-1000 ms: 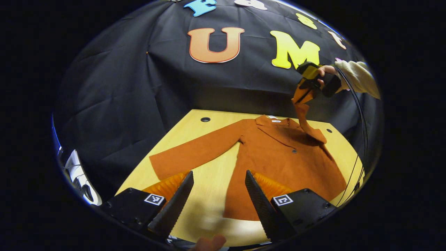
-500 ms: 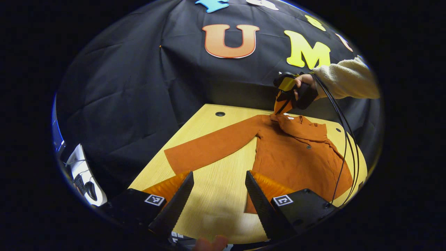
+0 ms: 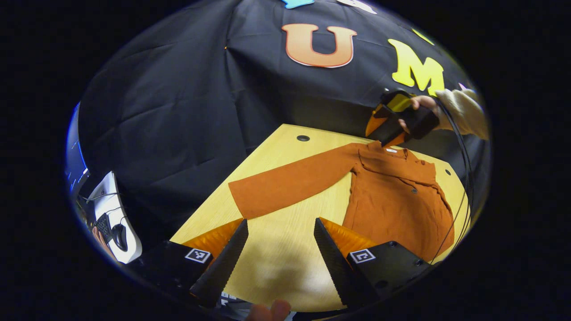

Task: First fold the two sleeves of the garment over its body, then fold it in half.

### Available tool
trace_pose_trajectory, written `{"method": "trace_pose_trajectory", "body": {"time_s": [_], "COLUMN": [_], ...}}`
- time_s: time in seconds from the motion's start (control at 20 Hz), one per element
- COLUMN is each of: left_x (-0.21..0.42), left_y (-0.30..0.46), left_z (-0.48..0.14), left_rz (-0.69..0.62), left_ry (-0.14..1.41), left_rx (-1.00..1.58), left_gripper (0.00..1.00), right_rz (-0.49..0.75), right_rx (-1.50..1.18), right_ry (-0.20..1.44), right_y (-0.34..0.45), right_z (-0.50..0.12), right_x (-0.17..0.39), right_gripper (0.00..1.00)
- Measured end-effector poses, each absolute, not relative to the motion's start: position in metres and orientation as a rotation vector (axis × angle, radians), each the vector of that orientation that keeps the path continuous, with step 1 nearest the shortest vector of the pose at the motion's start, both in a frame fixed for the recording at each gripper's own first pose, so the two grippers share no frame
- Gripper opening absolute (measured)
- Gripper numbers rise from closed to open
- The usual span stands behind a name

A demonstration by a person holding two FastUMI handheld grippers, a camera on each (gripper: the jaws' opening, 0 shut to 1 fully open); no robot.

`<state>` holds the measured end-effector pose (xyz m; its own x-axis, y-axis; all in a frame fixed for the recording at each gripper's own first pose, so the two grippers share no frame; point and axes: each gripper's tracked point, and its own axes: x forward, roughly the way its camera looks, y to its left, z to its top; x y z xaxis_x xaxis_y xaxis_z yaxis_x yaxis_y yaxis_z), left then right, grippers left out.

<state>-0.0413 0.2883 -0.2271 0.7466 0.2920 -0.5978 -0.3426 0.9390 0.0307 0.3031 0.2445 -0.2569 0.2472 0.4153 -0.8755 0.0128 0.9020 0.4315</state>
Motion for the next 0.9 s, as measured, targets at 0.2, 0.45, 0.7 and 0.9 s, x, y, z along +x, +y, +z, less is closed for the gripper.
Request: {"method": "trace_pose_trajectory", "body": {"time_s": [0.2,0.45,0.7,0.9], "left_x": [-0.015,0.016,0.037,0.040], "left_y": [0.331,0.364,0.406,0.427], "left_z": [-0.236,-0.275,-0.312,-0.341], "left_rz": [0.418,0.501,0.575,0.603], "left_ry": [0.714,0.926,1.112,1.281], "left_rx": [-0.089,-0.316,-0.490,-0.600], "left_gripper": [0.97,0.97,0.97,1.00], "right_rz": [0.352,0.378,0.411,0.421], "right_rx": [0.391,0.390,0.303,0.249], "right_ry": [1.294,1.261,1.214,1.166], "right_y": [0.217,0.149,0.069,0.019], "right_z": [-0.239,-0.227,-0.224,-0.227], "right_x": [0.275,0.227,0.156,0.100], "right_gripper": [0.98,0.98,0.94,0.94]}}
